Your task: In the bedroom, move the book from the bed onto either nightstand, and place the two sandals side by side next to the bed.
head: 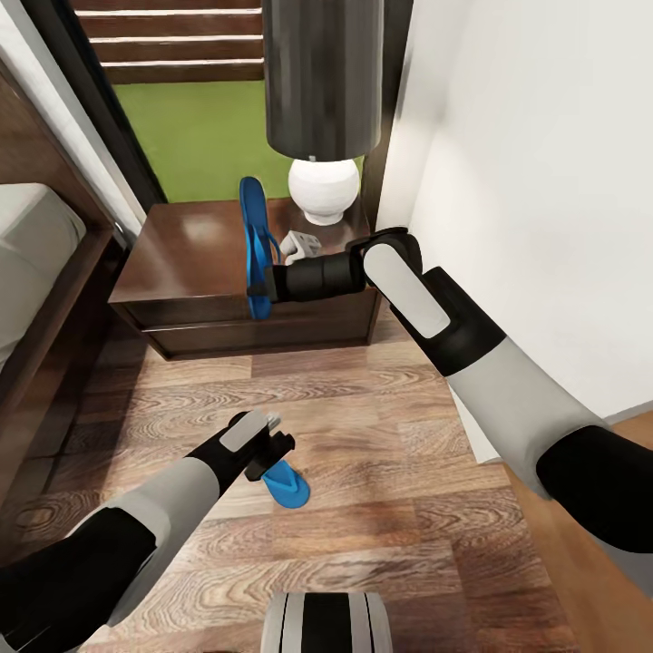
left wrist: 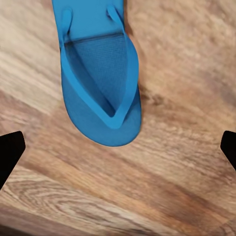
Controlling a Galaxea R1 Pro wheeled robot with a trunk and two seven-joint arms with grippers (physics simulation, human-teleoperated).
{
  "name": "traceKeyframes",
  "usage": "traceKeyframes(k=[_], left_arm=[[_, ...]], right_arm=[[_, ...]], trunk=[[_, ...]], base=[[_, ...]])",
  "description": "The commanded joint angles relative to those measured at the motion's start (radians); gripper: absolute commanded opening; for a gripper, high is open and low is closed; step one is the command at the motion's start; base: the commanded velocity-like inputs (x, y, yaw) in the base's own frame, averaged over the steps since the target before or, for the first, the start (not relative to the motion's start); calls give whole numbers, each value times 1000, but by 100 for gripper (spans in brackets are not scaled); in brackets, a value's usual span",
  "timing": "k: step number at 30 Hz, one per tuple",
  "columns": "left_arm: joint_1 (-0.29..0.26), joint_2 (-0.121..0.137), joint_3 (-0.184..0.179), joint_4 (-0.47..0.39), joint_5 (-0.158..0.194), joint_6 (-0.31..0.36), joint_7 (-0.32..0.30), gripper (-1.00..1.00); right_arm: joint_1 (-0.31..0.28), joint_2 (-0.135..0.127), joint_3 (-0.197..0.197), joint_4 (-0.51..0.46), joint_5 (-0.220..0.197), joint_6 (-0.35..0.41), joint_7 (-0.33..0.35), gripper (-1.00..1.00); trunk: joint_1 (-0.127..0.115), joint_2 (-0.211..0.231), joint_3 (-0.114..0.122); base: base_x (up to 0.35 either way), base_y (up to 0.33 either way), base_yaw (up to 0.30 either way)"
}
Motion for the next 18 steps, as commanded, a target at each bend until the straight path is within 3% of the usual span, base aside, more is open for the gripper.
traceKeyframes(k=[1, 18], left_arm=[[-1, 1, -6, -1, 3, 4, 5, 100], [-1, 1, -6, -1, 3, 5, 4, 100]], right_arm=[[-1, 0, 0, 0, 7, 3, 12, -100], [-1, 0, 0, 0, 7, 3, 12, -100]], trunk=[[0, -1, -5], [8, -5, -70]], base=[[0, 0, 0], [0, 0, 0]])
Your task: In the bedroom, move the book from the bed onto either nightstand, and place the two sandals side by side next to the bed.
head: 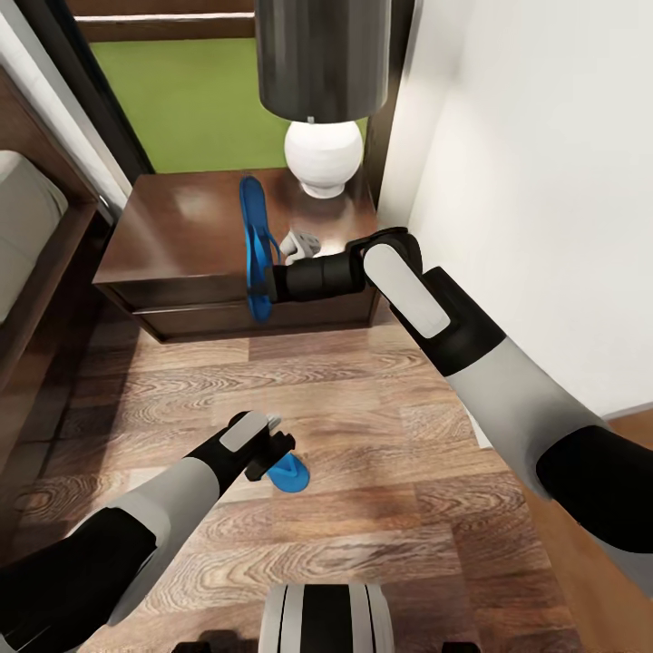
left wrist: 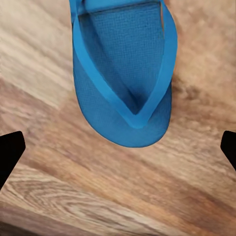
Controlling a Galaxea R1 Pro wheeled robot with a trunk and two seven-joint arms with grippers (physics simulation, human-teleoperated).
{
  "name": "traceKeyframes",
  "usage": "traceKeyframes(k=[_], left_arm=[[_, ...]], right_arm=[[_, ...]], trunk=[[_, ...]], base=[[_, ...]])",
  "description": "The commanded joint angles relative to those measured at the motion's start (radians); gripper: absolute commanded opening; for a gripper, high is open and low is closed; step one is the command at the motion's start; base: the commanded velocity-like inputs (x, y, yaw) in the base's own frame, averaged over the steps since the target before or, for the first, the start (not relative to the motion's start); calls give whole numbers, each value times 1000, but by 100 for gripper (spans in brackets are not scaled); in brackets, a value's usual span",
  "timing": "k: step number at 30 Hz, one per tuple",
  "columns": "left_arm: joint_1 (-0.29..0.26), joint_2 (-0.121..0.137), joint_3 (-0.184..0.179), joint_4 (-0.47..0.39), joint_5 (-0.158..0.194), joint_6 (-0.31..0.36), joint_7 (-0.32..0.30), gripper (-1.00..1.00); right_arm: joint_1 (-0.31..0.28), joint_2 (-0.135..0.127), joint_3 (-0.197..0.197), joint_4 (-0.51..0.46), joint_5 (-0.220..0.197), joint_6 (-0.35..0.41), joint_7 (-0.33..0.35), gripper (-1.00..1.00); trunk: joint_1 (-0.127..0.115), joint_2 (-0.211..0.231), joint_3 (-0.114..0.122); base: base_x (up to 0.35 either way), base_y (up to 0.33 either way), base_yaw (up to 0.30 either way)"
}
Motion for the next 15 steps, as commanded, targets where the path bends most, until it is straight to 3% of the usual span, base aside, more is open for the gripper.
traceKeyframes(k=[1, 15], left_arm=[[-1, 1, -6, -1, 3, 3, 5, 100], [-1, 1, -6, -1, 3, 3, 4, 100]], right_arm=[[-1, 0, 0, 0, 8, 3, 12, -100], [-1, 0, 0, -2, 6, 3, 12, -100]], trunk=[[0, -1, -5], [6, -3, -51]], base=[[0, 0, 0], [0, 0, 0]])
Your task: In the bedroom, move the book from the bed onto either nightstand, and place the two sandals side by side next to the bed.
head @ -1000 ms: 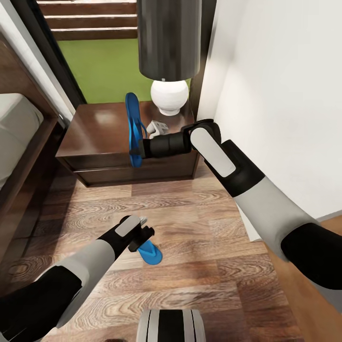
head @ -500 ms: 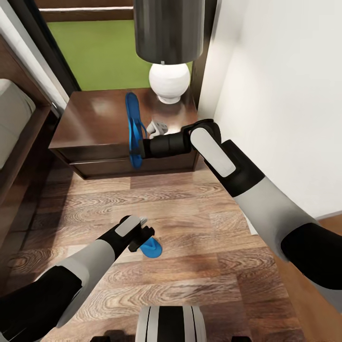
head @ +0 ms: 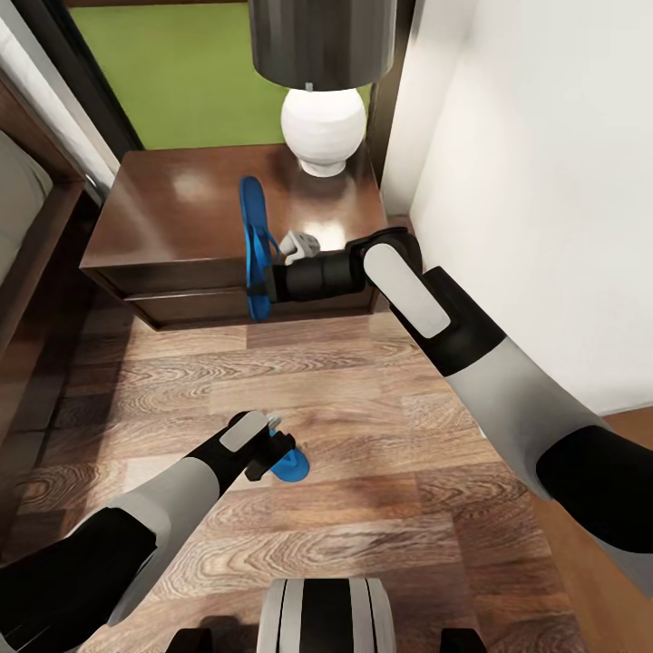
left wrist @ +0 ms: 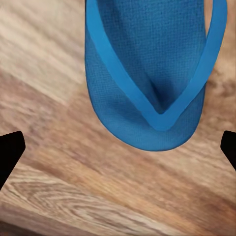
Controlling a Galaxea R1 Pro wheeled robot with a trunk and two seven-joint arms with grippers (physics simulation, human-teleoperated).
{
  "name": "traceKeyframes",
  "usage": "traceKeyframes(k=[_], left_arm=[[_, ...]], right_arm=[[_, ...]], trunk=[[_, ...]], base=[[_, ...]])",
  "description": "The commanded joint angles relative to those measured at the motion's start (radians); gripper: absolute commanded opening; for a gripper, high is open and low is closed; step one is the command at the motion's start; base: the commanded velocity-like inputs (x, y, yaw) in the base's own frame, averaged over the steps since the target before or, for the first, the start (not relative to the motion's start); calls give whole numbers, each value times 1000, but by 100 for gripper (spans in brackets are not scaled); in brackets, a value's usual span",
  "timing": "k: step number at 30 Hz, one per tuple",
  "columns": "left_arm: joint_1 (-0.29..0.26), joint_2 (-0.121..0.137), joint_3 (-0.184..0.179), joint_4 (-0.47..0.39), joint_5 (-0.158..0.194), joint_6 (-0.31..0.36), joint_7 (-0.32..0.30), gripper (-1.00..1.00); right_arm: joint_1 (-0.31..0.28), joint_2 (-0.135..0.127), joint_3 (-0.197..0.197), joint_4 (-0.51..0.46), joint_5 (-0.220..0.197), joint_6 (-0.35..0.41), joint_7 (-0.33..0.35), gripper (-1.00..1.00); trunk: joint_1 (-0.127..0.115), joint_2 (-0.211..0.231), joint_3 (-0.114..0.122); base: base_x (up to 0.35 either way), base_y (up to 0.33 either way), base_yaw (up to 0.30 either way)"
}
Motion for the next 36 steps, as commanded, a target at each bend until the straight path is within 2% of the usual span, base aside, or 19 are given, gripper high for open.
traceKeyframes(k=[1, 8, 14, 36], left_arm=[[-1, 1, -6, -1, 3, 3, 5, 100], [-1, 1, -6, -1, 3, 3, 1, 100], [-1, 1, -6, -1, 3, 3, -38, 100], [-1, -1, -6, -1, 3, 3, -65, 100]], right_arm=[[-1, 0, 0, 0, 10, 3, 11, -100], [-1, -1, -1, -29, 4, 3, 13, -100], [-1, 5, -2, -44, 2, 3, 16, -100], [-1, 17, -1, -51, 2, 3, 17, -100]], trunk=[[0, 0, -1], [0, 0, -1], [0, 0, -1], [0, 0, -1]], base=[[0, 0, 0], [0, 0, 0], [0, 0, 0], [0, 0, 0]])
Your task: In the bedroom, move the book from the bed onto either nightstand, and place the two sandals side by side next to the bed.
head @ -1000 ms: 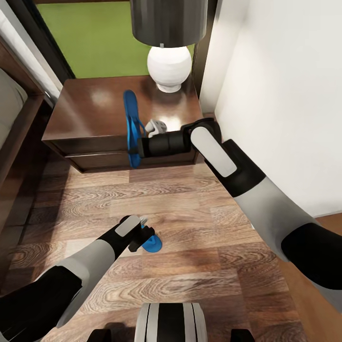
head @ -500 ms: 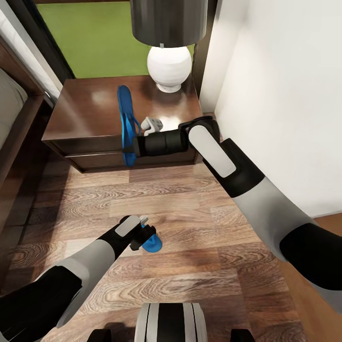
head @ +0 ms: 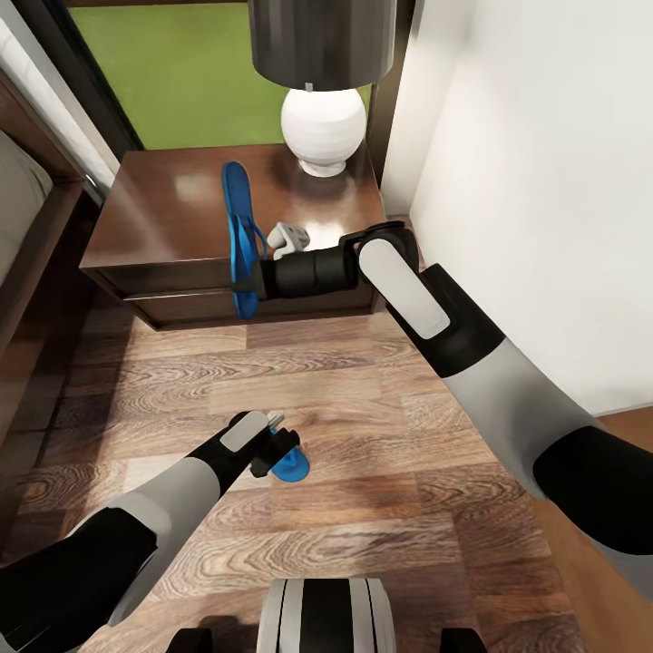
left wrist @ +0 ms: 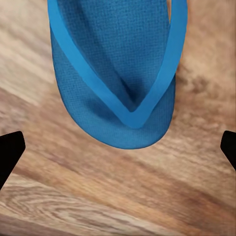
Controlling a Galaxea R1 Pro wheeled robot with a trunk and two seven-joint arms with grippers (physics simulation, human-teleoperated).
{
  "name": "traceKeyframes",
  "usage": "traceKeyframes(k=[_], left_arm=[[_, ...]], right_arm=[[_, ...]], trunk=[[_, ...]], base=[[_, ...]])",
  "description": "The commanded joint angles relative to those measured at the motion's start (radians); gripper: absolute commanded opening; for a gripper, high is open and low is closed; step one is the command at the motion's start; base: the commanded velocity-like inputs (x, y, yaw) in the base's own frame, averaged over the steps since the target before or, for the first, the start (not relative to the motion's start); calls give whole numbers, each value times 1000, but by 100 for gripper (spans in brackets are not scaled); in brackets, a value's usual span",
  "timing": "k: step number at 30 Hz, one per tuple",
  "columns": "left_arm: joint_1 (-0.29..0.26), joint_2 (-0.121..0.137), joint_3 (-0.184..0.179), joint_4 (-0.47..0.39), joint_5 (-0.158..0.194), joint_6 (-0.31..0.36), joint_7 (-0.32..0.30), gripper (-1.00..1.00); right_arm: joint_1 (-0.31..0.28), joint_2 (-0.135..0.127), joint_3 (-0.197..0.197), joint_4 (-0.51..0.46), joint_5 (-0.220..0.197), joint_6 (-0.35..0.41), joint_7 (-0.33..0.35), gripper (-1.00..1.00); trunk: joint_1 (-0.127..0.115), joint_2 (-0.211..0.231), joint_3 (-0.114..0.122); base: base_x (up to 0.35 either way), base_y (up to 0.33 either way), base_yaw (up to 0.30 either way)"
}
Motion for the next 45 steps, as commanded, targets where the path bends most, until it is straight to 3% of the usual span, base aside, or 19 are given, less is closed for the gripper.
traceKeyframes(k=[1, 6, 17, 45], left_arm=[[-1, 1, -6, -1, 4, 2, 5, 100], [-1, 0, -6, -1, 4, 2, 4, 100], [-1, 0, -7, -1, 4, 2, 3, 100], [-1, -9, -9, -3, -4, 2, 7, 100]], right_arm=[[-1, 0, 0, 0, 9, 3, 11, -100], [-1, 0, 0, 0, 9, 3, 11, -100], [-1, 0, 0, 0, 9, 3, 11, -100], [-1, 12, 2, 0, 10, 3, 10, -100]], trunk=[[0, 0, -1], [0, 0, -1], [5, -3, -43], [5, -3, -43]], base=[[0, 0, 0], [0, 0, 0], [0, 0, 0], [34, -38, 0]])
